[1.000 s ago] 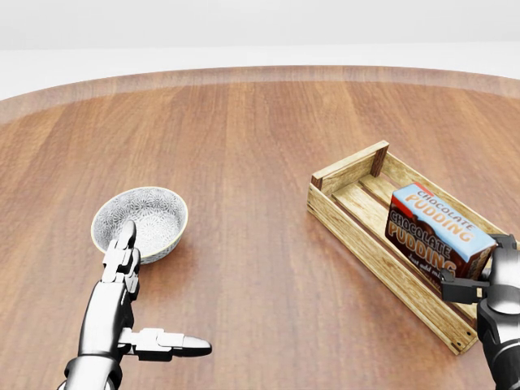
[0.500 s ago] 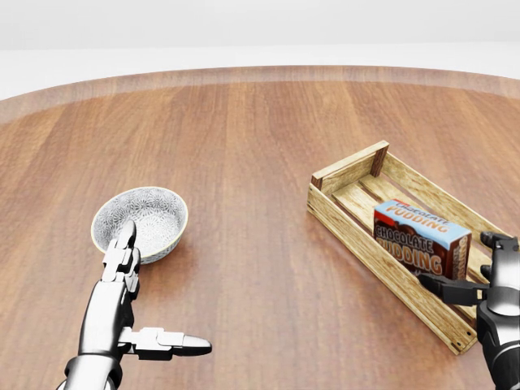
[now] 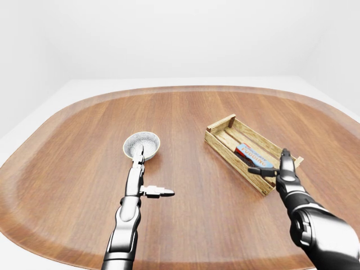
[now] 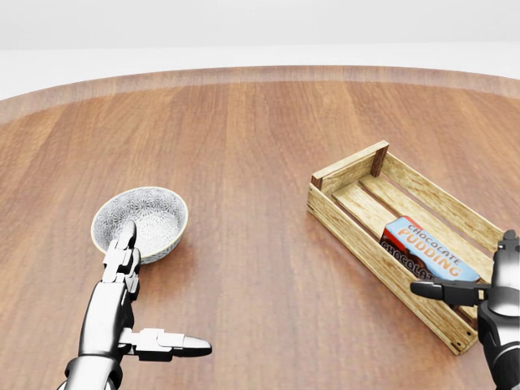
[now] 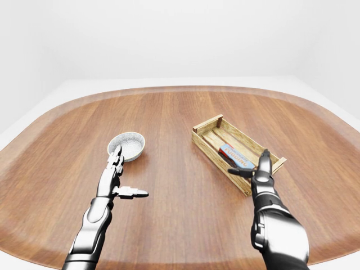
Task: Pick up the chocolate pudding and put it in the tray.
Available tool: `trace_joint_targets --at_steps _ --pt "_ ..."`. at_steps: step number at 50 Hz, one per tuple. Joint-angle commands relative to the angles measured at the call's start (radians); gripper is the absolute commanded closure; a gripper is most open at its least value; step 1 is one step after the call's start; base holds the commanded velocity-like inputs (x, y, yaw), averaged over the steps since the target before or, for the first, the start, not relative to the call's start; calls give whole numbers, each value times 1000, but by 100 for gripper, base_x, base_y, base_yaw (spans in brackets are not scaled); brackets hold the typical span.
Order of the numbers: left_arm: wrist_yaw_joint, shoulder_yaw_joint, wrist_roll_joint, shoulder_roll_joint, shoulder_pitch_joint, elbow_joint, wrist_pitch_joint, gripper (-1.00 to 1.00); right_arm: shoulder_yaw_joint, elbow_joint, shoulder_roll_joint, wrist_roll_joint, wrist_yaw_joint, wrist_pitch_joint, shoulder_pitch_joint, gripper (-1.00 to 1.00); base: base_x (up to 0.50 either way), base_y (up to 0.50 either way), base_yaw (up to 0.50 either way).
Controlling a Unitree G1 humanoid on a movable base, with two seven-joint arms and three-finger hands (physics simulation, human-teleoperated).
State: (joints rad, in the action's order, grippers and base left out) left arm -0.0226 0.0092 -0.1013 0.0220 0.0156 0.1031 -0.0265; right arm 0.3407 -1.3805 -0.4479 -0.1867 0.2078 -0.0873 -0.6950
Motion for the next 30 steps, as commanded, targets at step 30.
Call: trace_joint_targets --at_steps 30 --pt "-9 7 28 -1 7 1 3 -100 -9 18 -57 34 171 0 -54 -100 0 0 0"
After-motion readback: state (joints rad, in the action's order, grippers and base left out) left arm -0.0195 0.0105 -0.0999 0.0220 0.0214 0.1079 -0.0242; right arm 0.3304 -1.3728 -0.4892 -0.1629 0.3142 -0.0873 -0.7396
